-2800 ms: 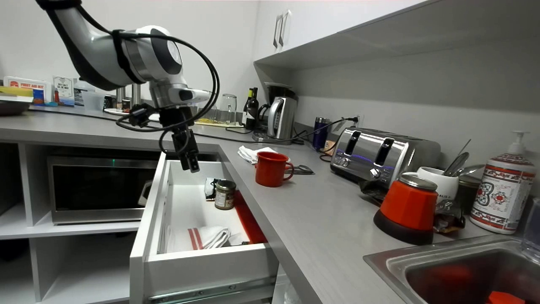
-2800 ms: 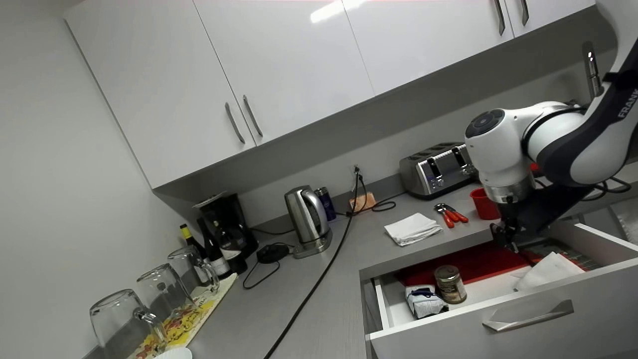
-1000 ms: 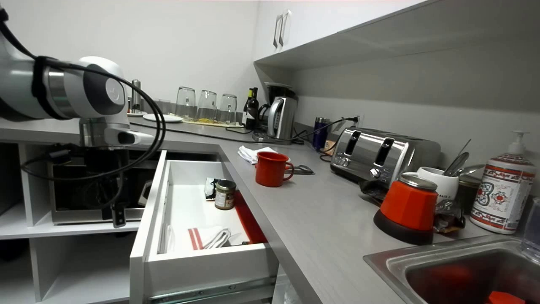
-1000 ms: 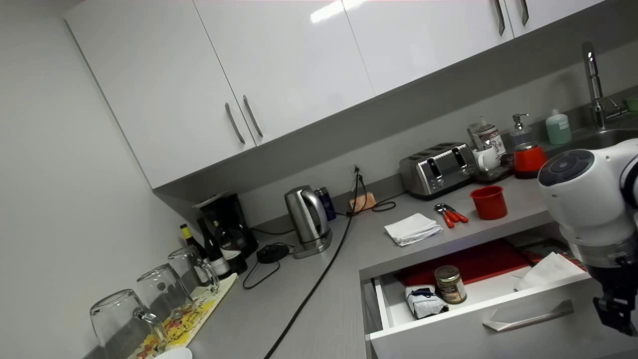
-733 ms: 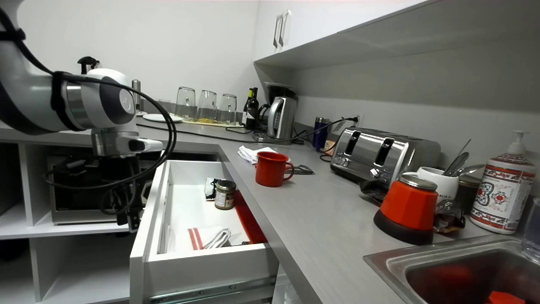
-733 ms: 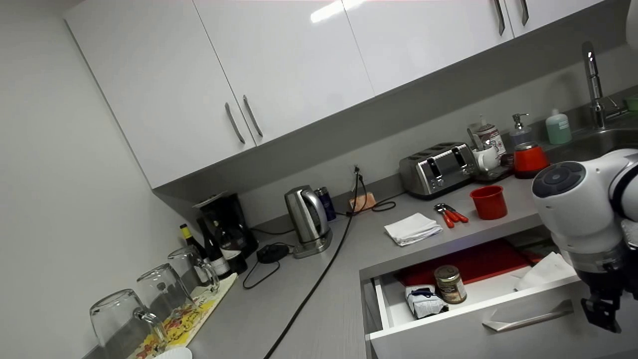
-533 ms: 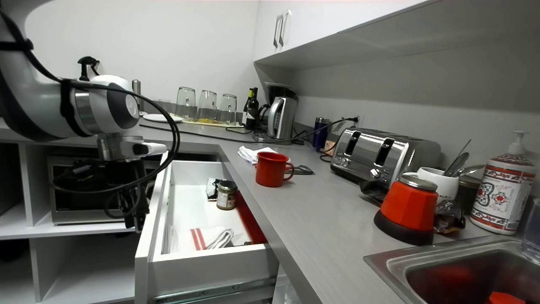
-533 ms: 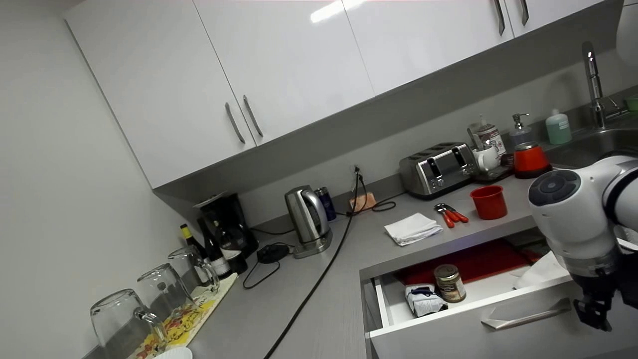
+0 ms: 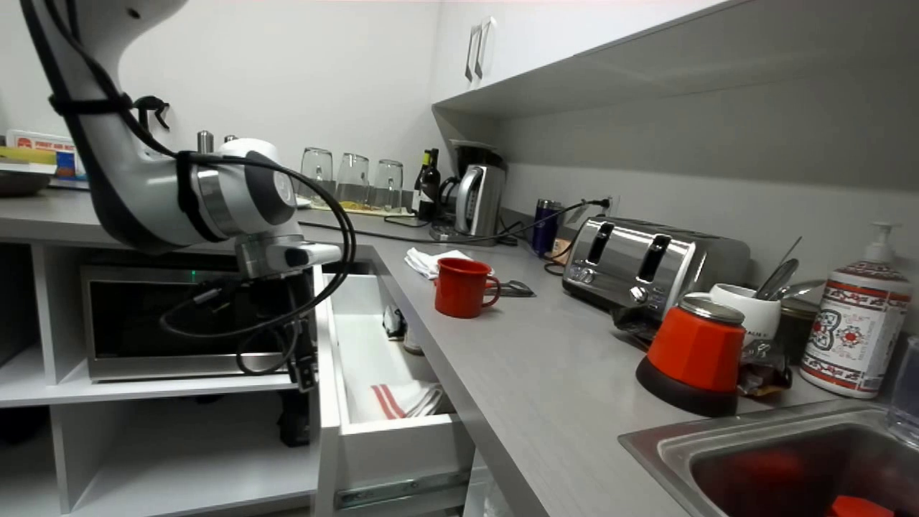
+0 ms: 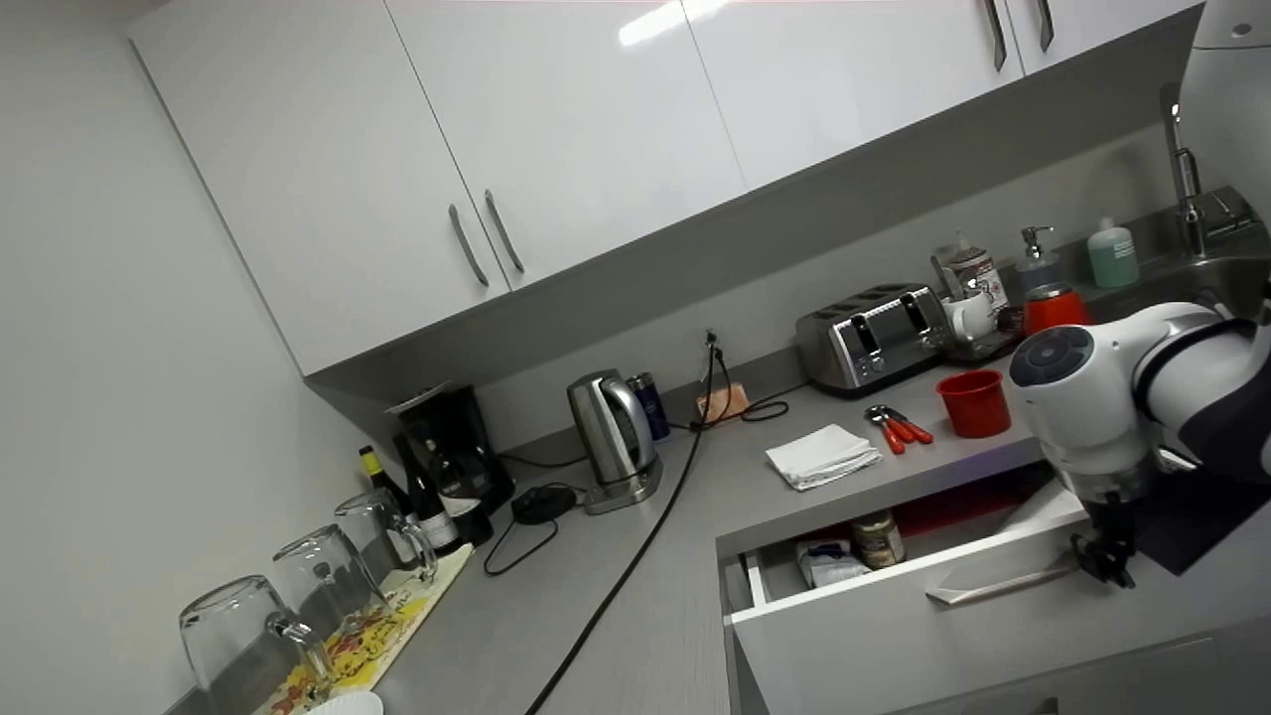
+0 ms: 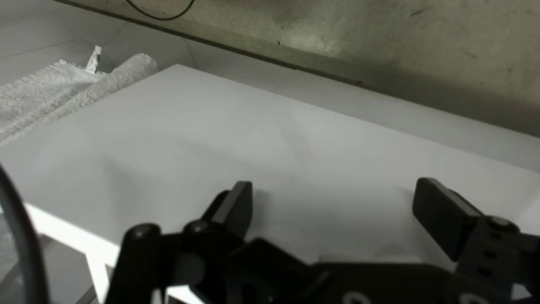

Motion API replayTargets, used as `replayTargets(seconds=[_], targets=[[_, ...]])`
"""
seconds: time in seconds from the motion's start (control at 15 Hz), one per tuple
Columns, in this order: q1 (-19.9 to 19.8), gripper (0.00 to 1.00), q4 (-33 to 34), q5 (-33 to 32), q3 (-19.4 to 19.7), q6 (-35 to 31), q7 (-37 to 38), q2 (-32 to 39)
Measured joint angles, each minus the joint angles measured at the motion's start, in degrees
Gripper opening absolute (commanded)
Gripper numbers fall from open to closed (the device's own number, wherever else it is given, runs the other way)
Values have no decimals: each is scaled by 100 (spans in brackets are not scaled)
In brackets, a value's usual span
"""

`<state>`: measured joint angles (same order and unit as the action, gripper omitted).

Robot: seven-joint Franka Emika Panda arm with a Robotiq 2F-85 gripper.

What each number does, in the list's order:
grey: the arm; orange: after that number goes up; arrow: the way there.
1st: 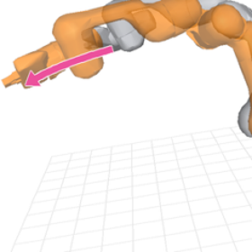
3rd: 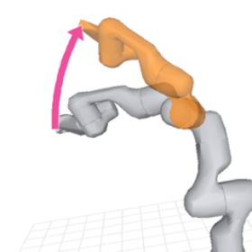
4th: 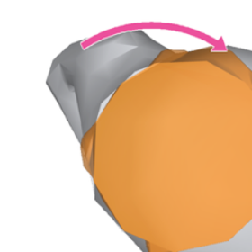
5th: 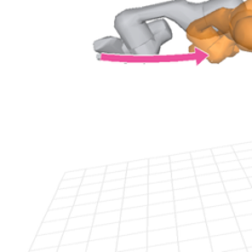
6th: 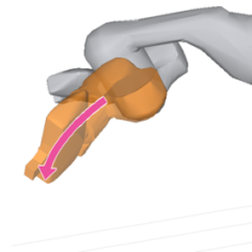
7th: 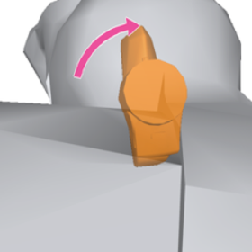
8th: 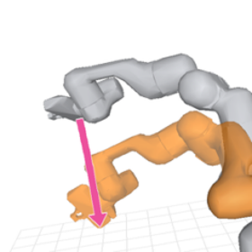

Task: Open the top most drawer, pick up the towel from the countertop, put it in the drawer and close the drawer.

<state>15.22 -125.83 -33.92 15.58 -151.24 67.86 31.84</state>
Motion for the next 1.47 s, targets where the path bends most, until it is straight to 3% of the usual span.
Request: replayTargets(seconds=[0.33,0.6,1.07,1.47], targets=[[-342,100,761,130,358,1,192,184],[-354,100,1081,115,526,-8,321,219],[215,100,415,-107,437,-371,337,-120],[609,100,-207,-769,363,-279,659,-639]])
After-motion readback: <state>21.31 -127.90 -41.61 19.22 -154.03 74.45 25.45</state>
